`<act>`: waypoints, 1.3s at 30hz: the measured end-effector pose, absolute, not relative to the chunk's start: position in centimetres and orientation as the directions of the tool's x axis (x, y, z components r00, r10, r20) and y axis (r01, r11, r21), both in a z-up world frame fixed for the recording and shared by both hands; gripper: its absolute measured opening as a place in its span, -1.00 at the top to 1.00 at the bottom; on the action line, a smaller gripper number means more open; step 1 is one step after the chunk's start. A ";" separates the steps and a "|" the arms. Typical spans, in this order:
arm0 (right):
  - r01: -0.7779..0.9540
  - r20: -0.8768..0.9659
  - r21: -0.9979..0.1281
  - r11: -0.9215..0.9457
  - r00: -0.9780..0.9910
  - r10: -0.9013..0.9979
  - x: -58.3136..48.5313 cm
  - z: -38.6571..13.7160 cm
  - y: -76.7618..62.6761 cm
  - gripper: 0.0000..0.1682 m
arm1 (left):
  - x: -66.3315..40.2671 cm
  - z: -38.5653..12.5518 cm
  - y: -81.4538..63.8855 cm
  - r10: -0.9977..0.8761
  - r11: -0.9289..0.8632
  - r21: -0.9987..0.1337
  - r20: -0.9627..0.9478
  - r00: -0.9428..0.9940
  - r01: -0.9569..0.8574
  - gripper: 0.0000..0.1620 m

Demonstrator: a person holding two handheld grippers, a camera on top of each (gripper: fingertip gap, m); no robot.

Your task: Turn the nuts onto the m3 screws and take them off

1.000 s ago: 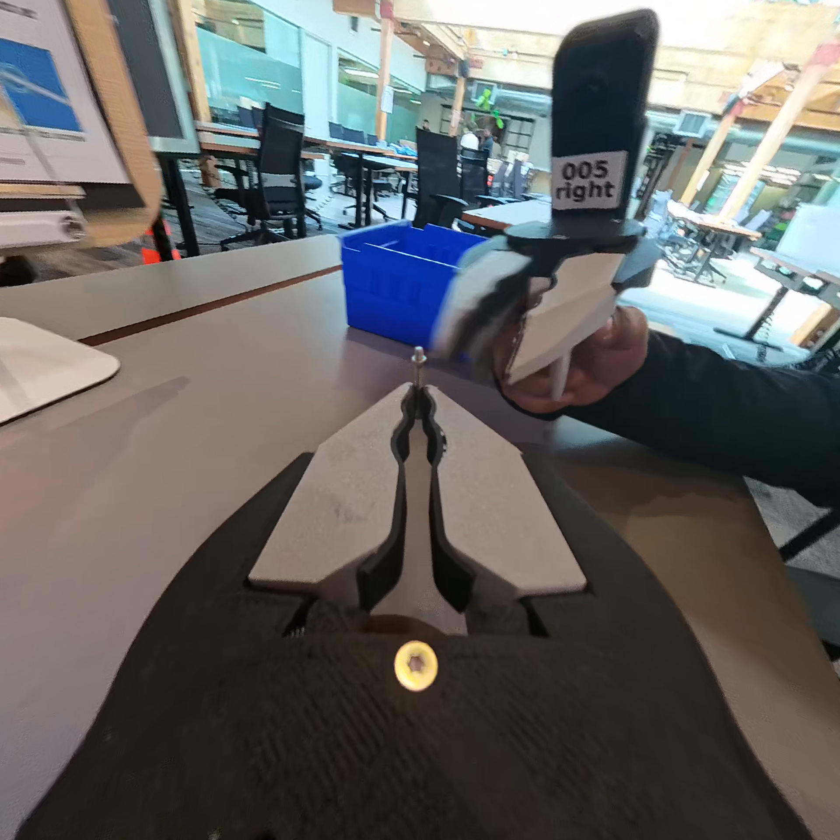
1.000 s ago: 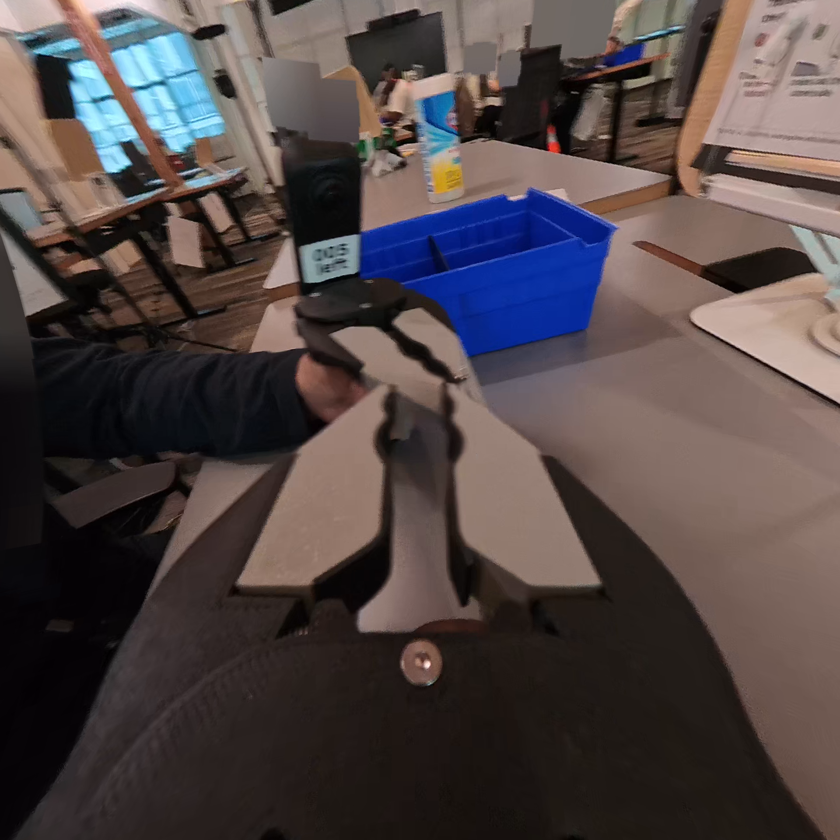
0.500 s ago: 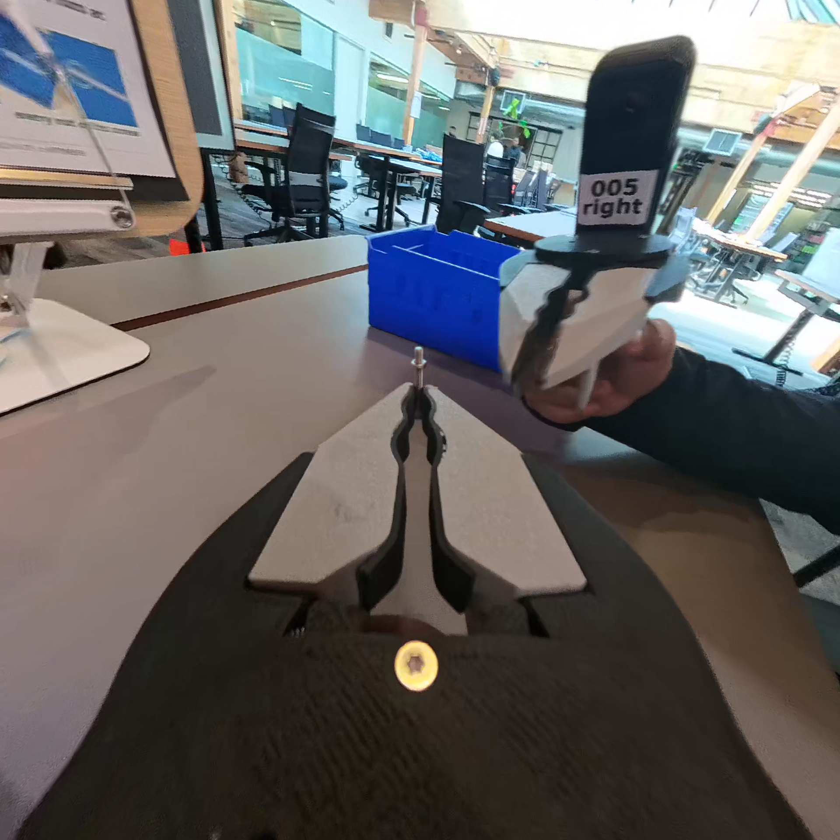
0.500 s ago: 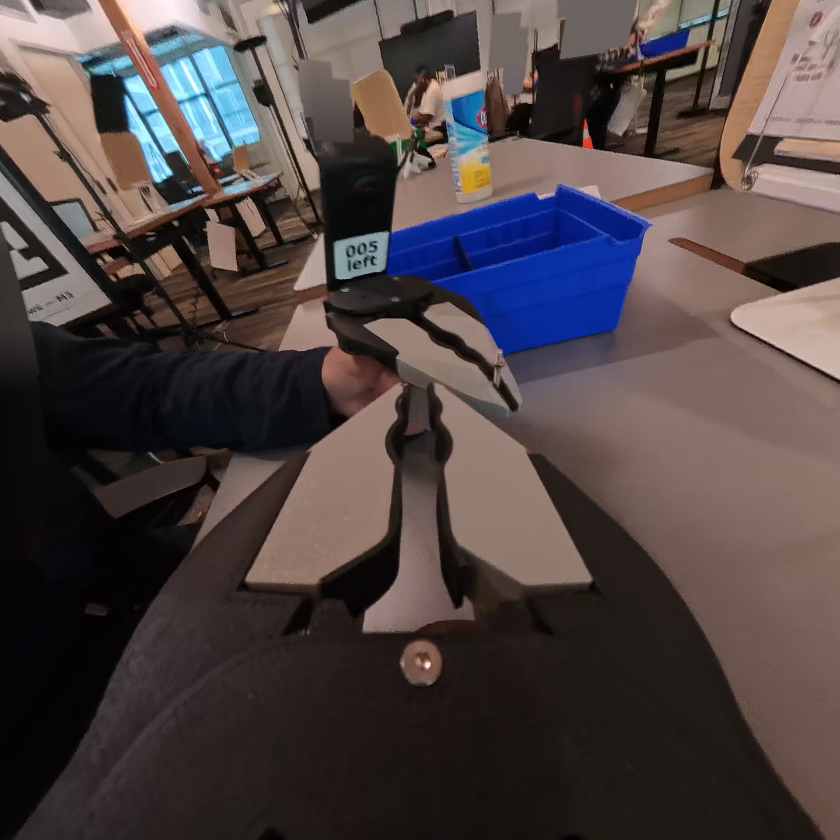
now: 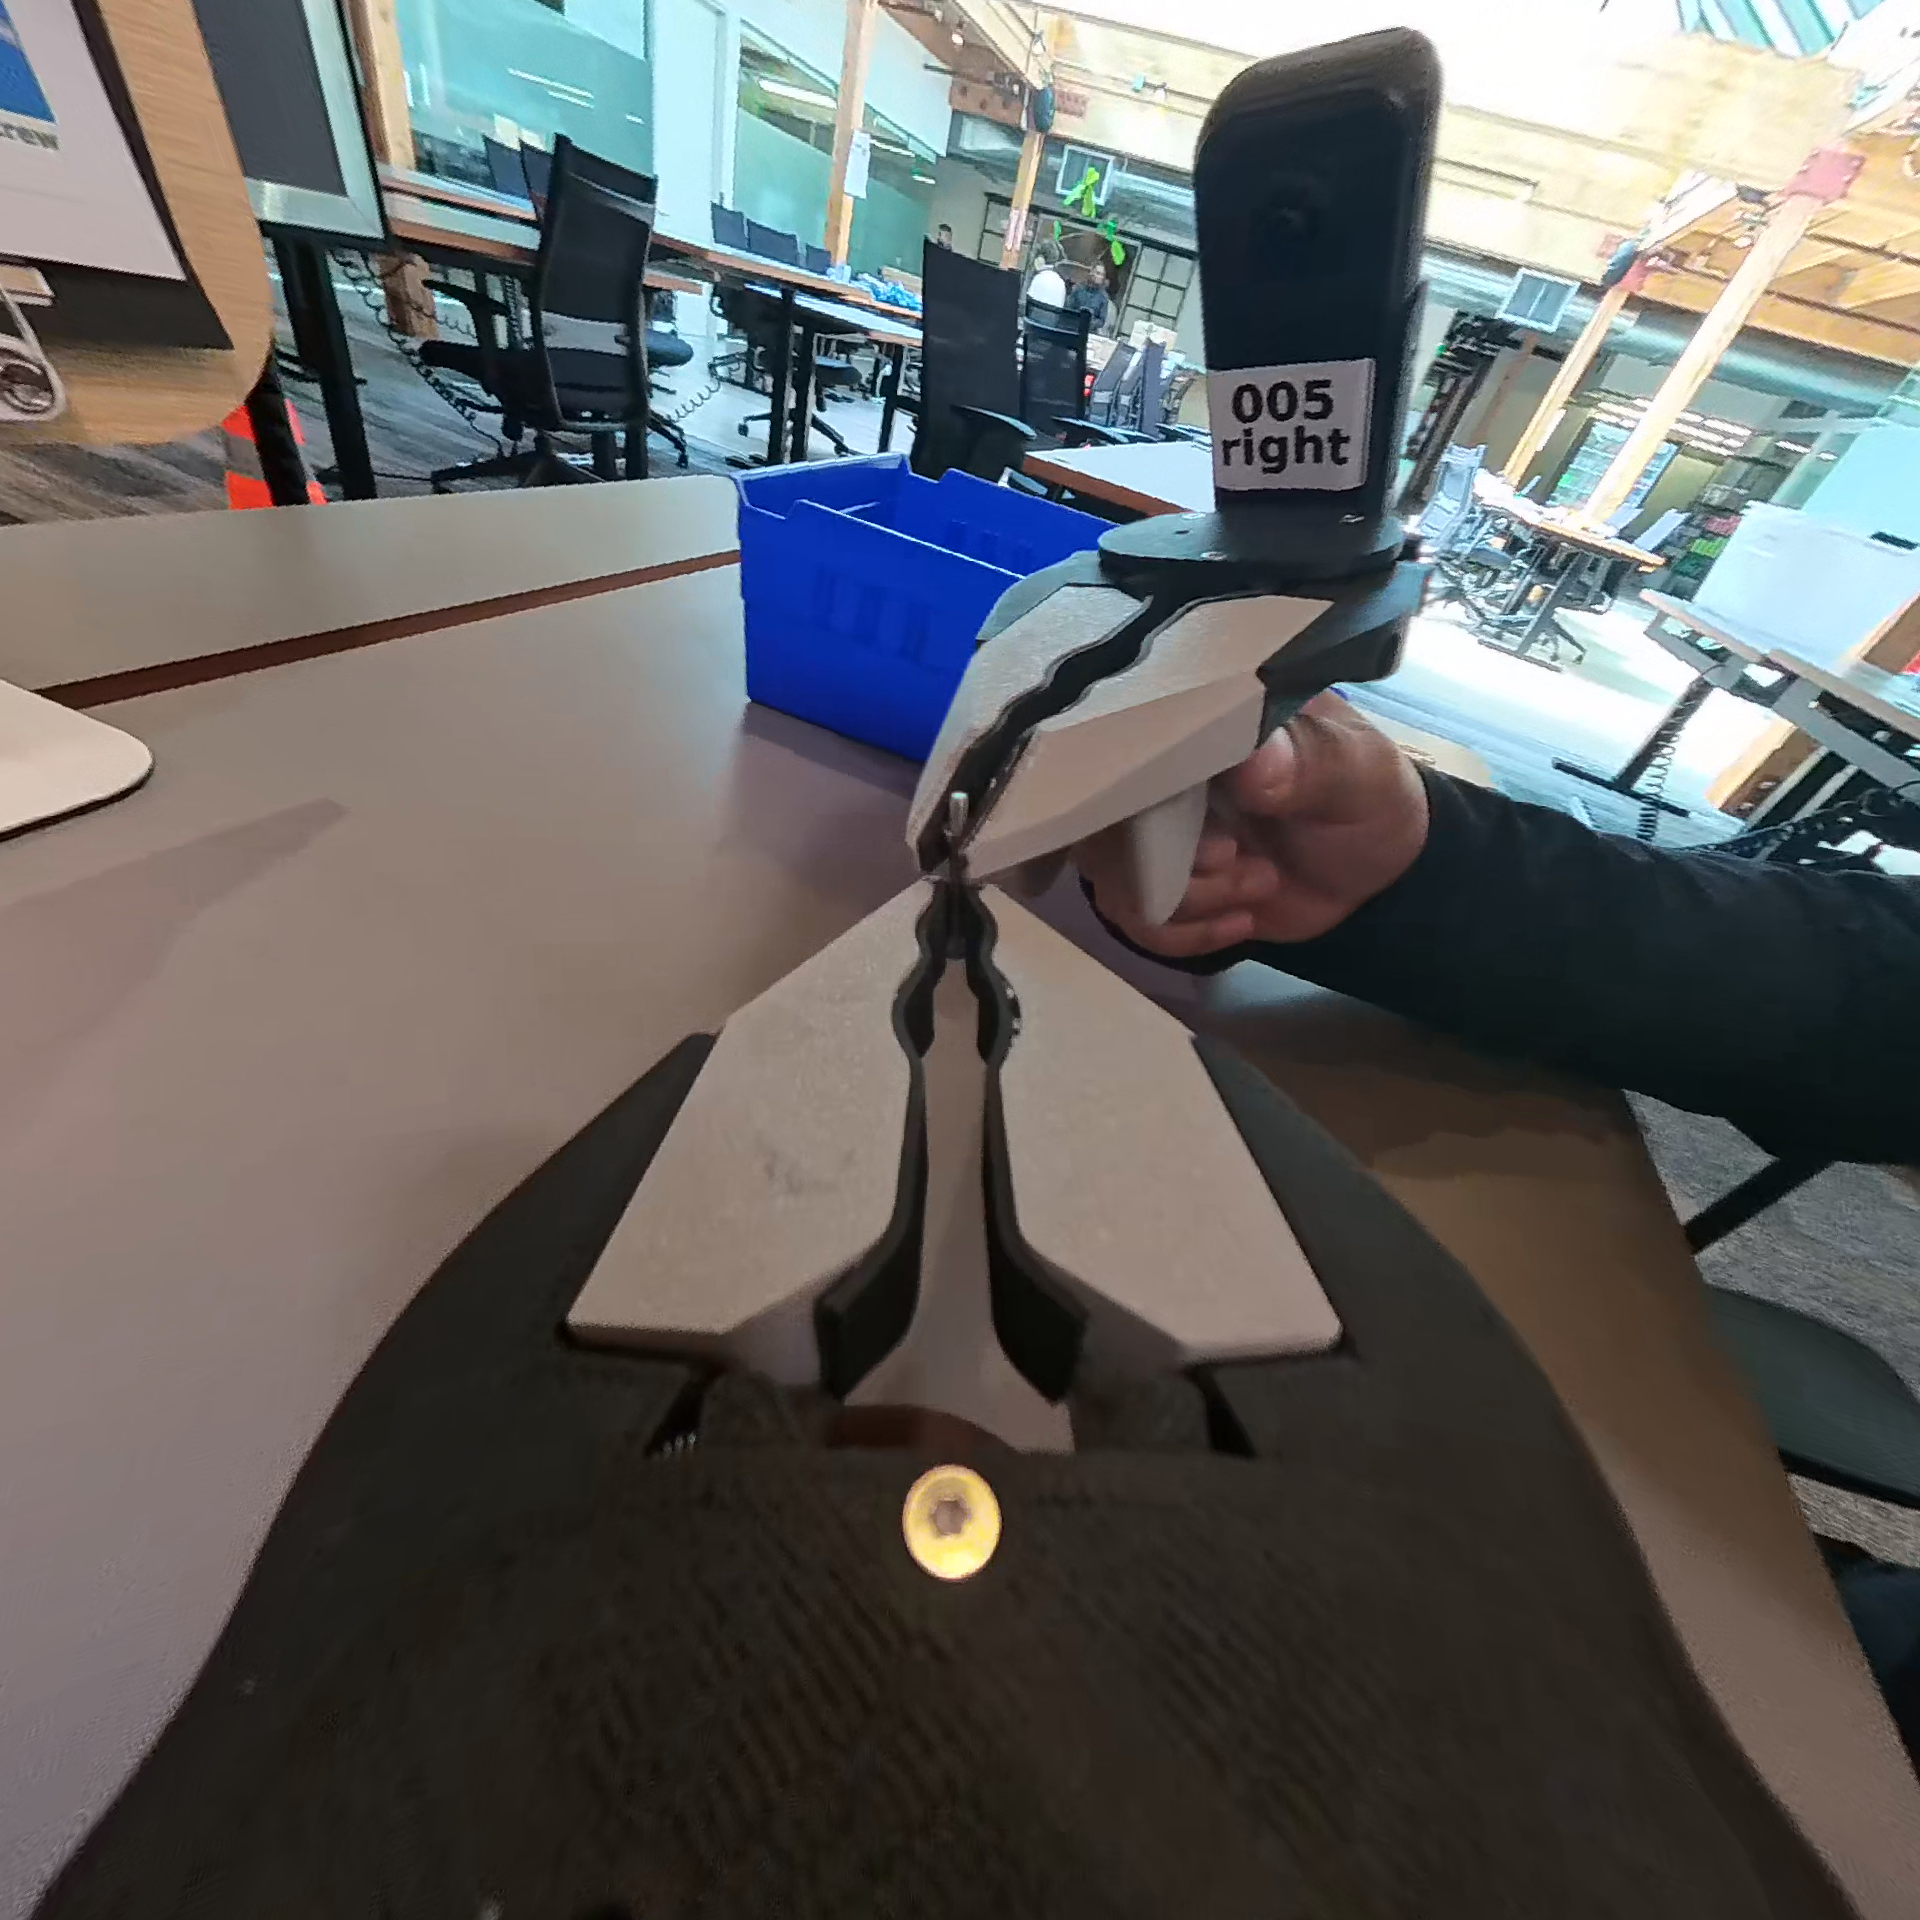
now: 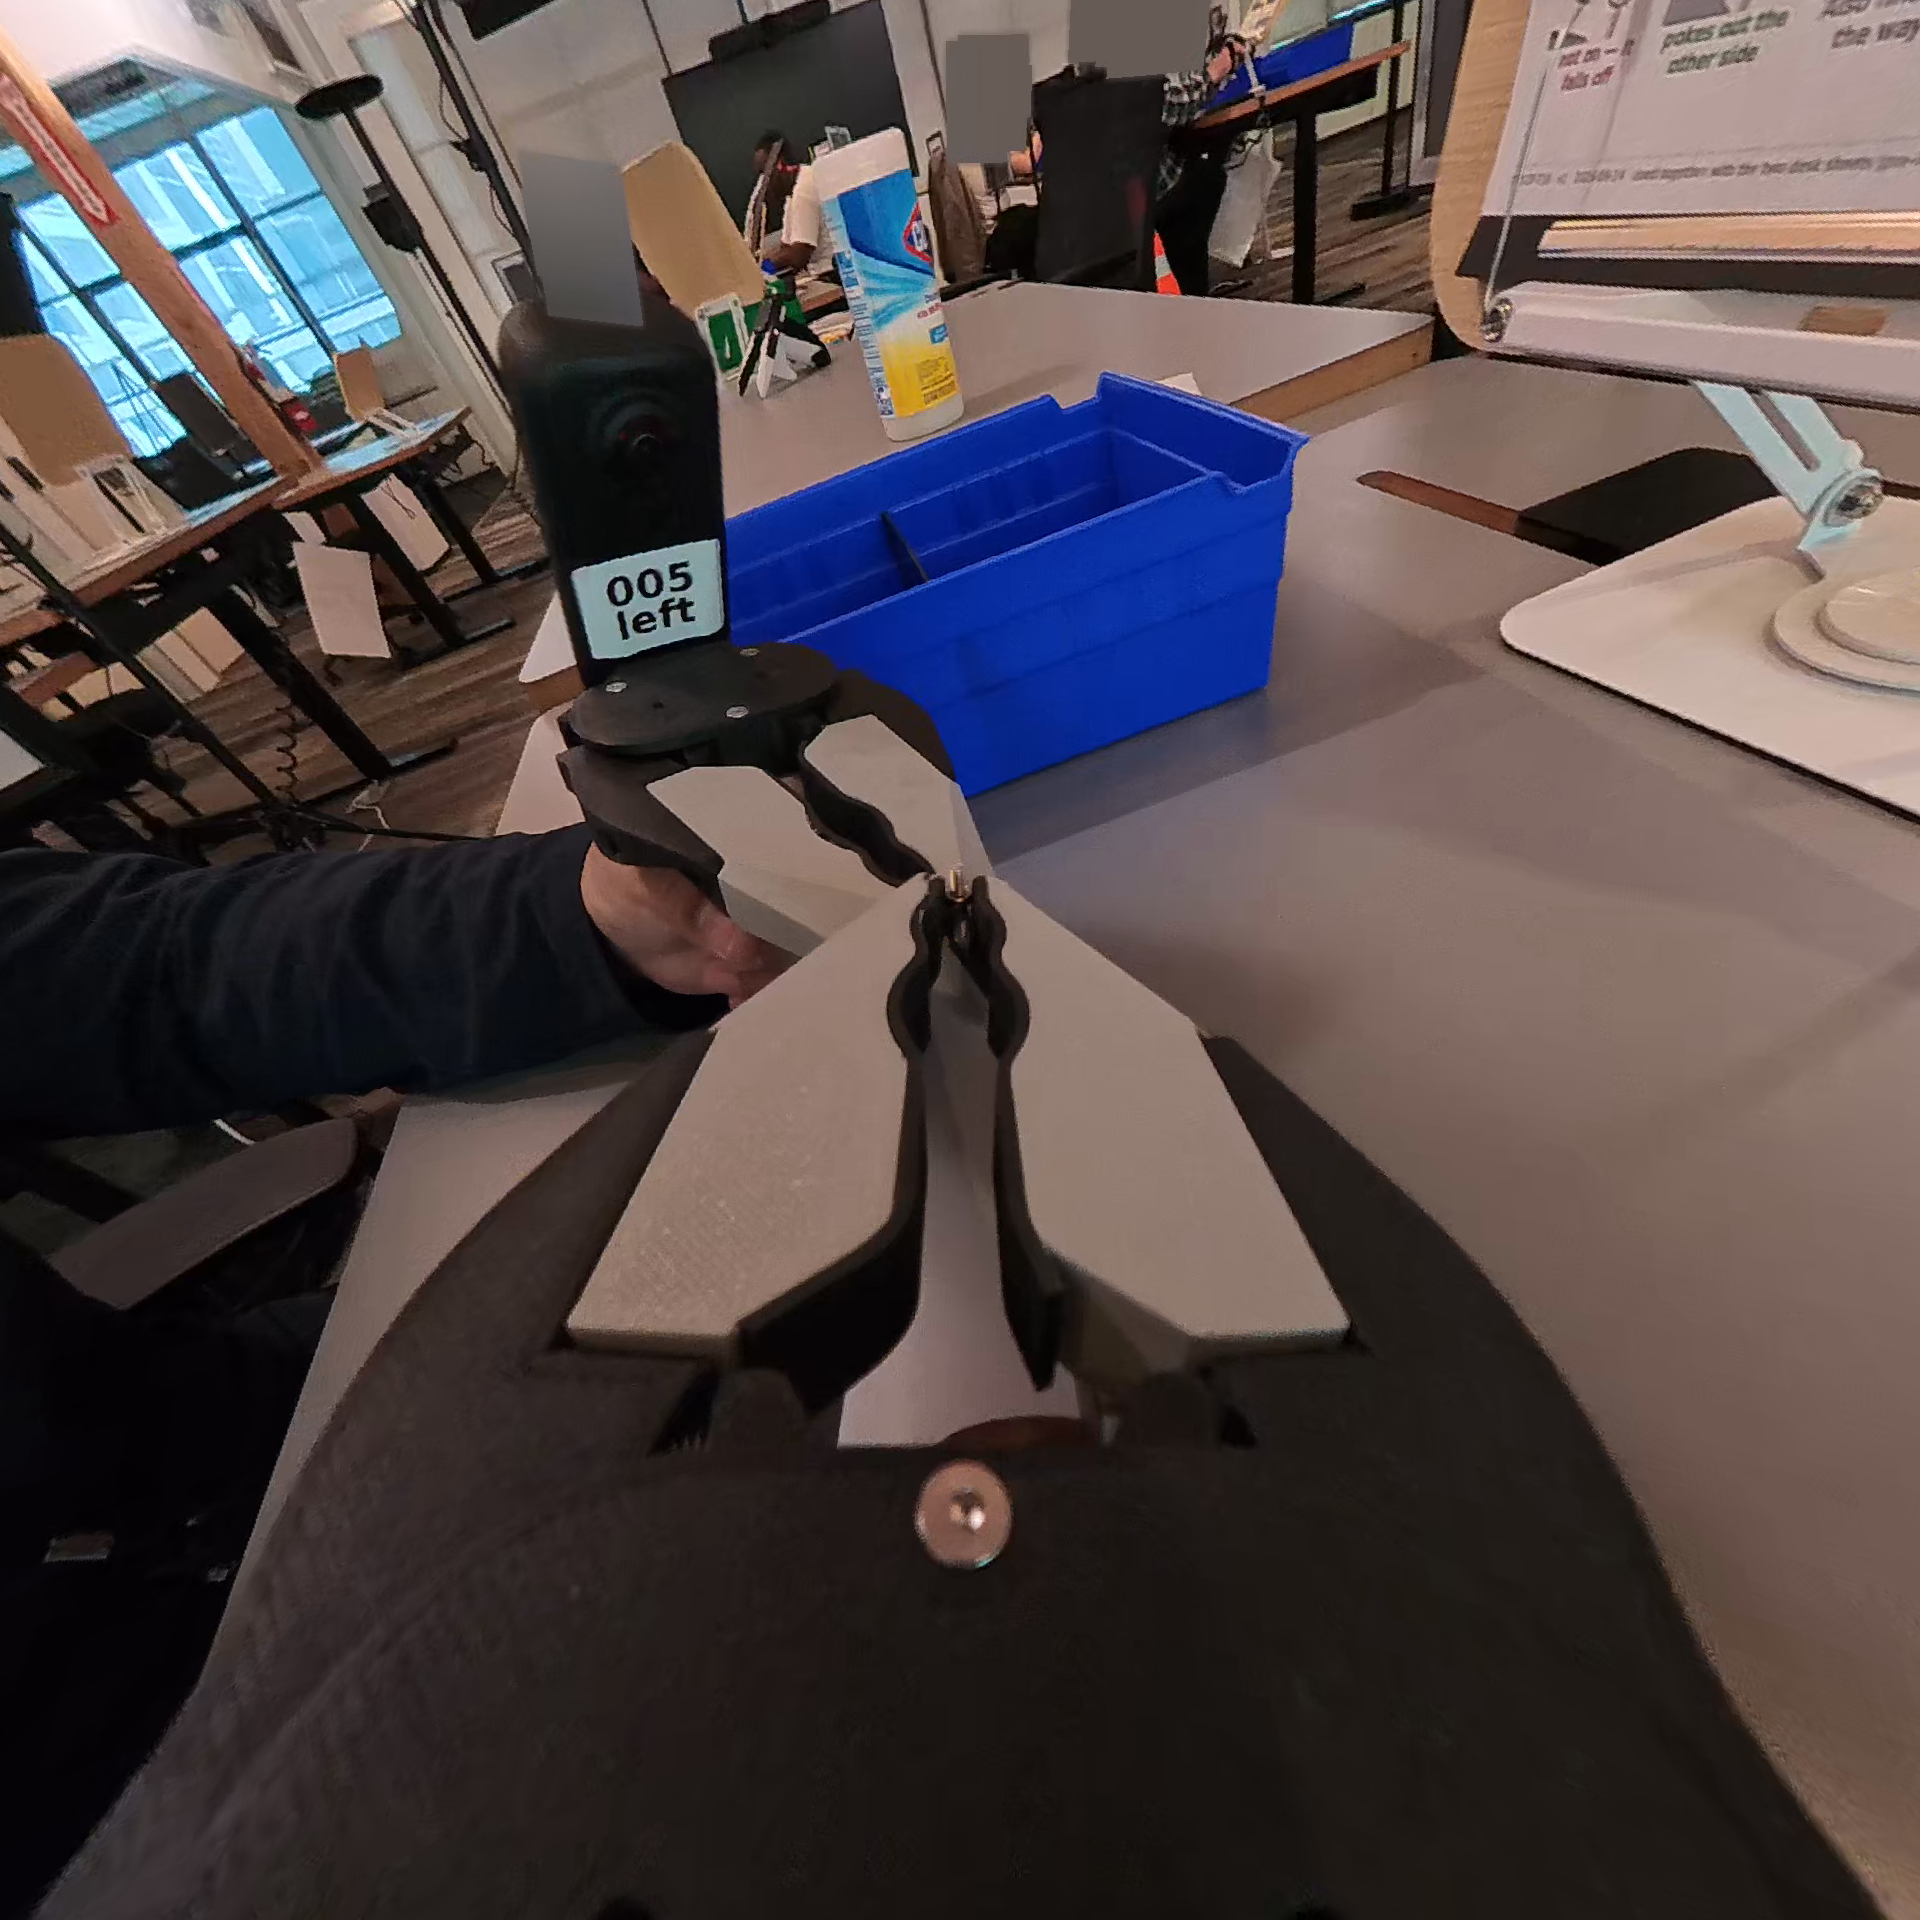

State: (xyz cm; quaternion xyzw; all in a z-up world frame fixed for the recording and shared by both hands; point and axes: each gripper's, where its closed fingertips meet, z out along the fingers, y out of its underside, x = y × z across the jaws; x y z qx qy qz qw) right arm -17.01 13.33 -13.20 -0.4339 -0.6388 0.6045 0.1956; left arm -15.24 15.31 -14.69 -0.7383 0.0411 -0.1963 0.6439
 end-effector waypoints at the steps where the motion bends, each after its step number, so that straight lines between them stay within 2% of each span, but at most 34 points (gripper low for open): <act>1: 0.322 -0.287 -0.939 -0.122 -0.536 0.794 -17.1 -13.2 13.6 0.98 | -15.5 -14.8 15.4 -0.298 -0.164 -0.968 0.232 0.926 0.189 1.00; 4: 0.331 -0.307 -0.932 -0.148 -0.501 0.809 -17.4 -13.4 14.4 0.98 | -16.1 -15.1 15.5 -0.259 -0.163 -0.970 0.217 0.941 0.179 0.92; 7: 0.334 -0.314 -0.930 -0.156 -0.495 0.810 -17.5 -13.5 14.6 0.97 | -16.1 -15.1 15.6 -0.254 -0.160 -0.972 0.210 0.944 0.173 0.96; 11: 0.336 -0.278 -0.934 -0.123 -0.465 0.841 -17.7 -13.9 14.8 0.97 | -16.2 -15.2 15.6 -0.247 -0.166 -0.970 0.216 0.945 0.179 0.81; 17: 0.348 -0.261 -0.932 -0.107 -0.437 0.861 -17.9 -14.4 15.1 0.97 | -17.0 -16.1 16.1 -0.175 -0.201 -0.969 0.181 0.968 0.145 0.37; 26: 0.301 -0.169 -0.952 -0.056 -0.365 0.915 -17.7 -13.4 16.9 0.97 | -17.9 -16.3 16.1 -0.133 -0.208 -0.968 0.169 0.977 0.139 0.34; 29: 0.233 -0.049 -0.972 0.021 -0.290 0.956 -17.3 -11.6 18.5 0.97 | -18.0 -16.5 16.1 -0.115 -0.218 -0.969 0.140 0.983 0.112 0.34; 32: 0.071 0.099 -0.991 0.116 -0.216 0.971 -15.5 -7.2 19.8 0.98 | -17.8 -16.8 16.1 -0.115 -0.236 -0.966 0.137 0.984 0.107 0.35; 34: -0.018 0.132 -0.991 0.131 -0.130 0.983 -13.8 -4.1 21.7 0.97 | -17.9 -16.8 16.2 -0.109 -0.235 -0.966 0.139 0.984 0.110 0.36; 37: -0.097 0.135 -0.985 0.145 0.107 0.985 -10.3 -0.6 27.4 0.97 | -18.1 -16.9 16.2 -0.099 -0.241 -0.963 0.148 0.984 0.121 0.38; 39: -0.076 0.169 -0.977 0.202 0.308 0.936 -7.4 0.5 32.0 0.98 | -18.3 -17.3 16.4 -0.083 -0.264 -0.957 0.144 0.986 0.117 0.38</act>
